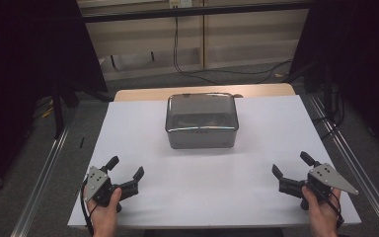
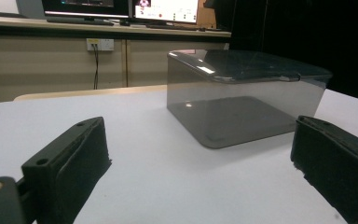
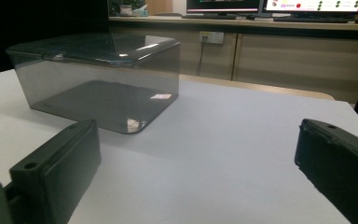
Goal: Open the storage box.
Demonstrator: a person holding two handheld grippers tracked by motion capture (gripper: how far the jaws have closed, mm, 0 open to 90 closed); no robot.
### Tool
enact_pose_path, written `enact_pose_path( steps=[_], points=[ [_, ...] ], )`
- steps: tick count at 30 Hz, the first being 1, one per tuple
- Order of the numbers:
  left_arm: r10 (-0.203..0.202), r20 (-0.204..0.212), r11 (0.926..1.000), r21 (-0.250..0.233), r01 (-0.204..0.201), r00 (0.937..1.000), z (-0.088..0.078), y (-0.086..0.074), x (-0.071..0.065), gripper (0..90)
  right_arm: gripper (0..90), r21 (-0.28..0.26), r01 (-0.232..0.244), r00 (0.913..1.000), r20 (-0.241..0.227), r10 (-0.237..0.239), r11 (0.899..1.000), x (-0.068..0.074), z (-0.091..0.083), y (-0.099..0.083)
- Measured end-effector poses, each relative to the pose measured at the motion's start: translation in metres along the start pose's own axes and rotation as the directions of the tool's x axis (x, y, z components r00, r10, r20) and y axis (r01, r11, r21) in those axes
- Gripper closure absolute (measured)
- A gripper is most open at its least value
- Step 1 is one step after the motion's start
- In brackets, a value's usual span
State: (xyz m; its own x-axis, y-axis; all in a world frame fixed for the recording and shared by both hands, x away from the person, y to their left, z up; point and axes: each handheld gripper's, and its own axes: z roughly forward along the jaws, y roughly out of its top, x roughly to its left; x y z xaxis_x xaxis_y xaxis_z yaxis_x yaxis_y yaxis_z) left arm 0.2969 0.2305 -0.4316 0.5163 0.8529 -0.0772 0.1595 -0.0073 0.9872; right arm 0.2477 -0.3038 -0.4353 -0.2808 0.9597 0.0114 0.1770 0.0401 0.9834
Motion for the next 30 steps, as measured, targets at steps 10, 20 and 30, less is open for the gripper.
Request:
enact_pose_path(
  steps=[10, 20, 30],
  points=[
    [-0.004, -0.001, 1.0, 0.006, 0.004, 1.0, 0.001, 0.001, -0.002, 4.0, 0.0, 0.032, -0.036, 0.9985, -0.039, 0.037, 0.999, 0.0, 0.003, -0.003],
    [-0.025, 0.016, 0.9995, 0.02, 0.024, 0.9996, 0.004, 0.0, -0.003, 3.9, 0.0, 0.036, -0.018, 0.9984, -0.052, 0.019, 0.999, 0.005, 0.004, -0.004],
    [-0.013, 0.012, 0.9997, 0.023, 0.012, 0.9998, 0.003, -0.001, -0.004, 3.9, 0.0, 0.03, -0.003, 0.9944, -0.105, 0.006, 1.0, 0.019, 0.013, -0.001]
  ],
)
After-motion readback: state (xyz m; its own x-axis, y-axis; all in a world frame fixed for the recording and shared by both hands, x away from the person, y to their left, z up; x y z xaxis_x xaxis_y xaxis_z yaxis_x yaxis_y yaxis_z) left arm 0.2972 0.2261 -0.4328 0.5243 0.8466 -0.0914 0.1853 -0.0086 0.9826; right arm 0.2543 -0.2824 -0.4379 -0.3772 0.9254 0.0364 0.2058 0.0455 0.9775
